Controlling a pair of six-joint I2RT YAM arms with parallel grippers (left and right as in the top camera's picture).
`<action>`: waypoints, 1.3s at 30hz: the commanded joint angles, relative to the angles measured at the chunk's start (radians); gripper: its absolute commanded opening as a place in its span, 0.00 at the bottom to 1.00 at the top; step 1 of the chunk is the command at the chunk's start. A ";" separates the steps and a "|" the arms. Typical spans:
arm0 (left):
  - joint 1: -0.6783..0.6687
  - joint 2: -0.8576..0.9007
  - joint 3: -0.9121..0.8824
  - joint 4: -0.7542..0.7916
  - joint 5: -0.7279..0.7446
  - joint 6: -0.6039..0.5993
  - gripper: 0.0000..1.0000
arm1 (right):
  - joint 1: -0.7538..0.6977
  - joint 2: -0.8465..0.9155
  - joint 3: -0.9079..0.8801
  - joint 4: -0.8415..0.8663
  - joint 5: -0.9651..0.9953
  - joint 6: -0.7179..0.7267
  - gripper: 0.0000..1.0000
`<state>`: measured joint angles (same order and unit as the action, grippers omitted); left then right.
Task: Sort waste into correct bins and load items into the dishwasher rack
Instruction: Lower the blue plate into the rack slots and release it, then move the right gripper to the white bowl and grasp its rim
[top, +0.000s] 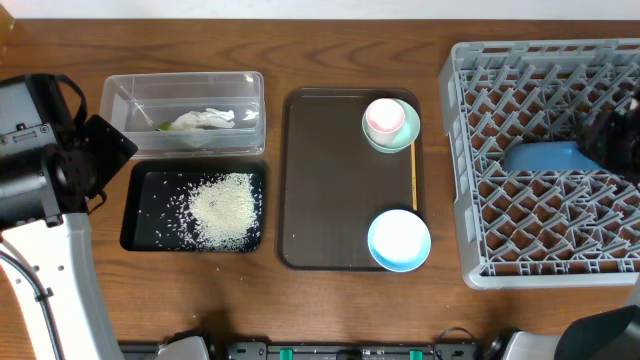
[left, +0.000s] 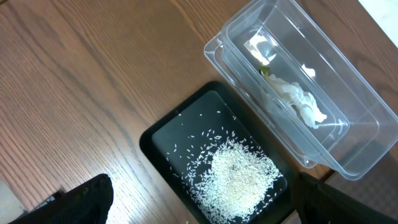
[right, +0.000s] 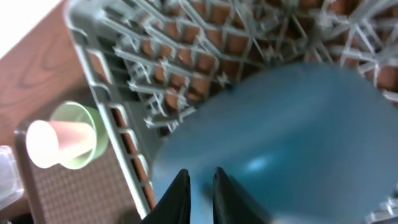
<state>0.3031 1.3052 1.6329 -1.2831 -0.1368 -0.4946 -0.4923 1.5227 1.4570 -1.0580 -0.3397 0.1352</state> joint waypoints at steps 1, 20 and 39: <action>0.004 -0.003 0.006 -0.003 -0.005 -0.001 0.93 | 0.006 -0.011 -0.001 -0.048 0.055 0.010 0.12; 0.004 -0.003 0.006 -0.003 -0.005 -0.001 0.93 | 0.010 -0.288 -0.001 -0.150 -0.259 0.006 0.69; 0.004 -0.003 0.006 -0.003 -0.005 -0.001 0.93 | 0.697 -0.311 -0.093 -0.275 0.090 0.206 0.86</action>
<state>0.3031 1.3052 1.6329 -1.2831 -0.1368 -0.4946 0.1104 1.2011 1.3991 -1.3407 -0.4107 0.2188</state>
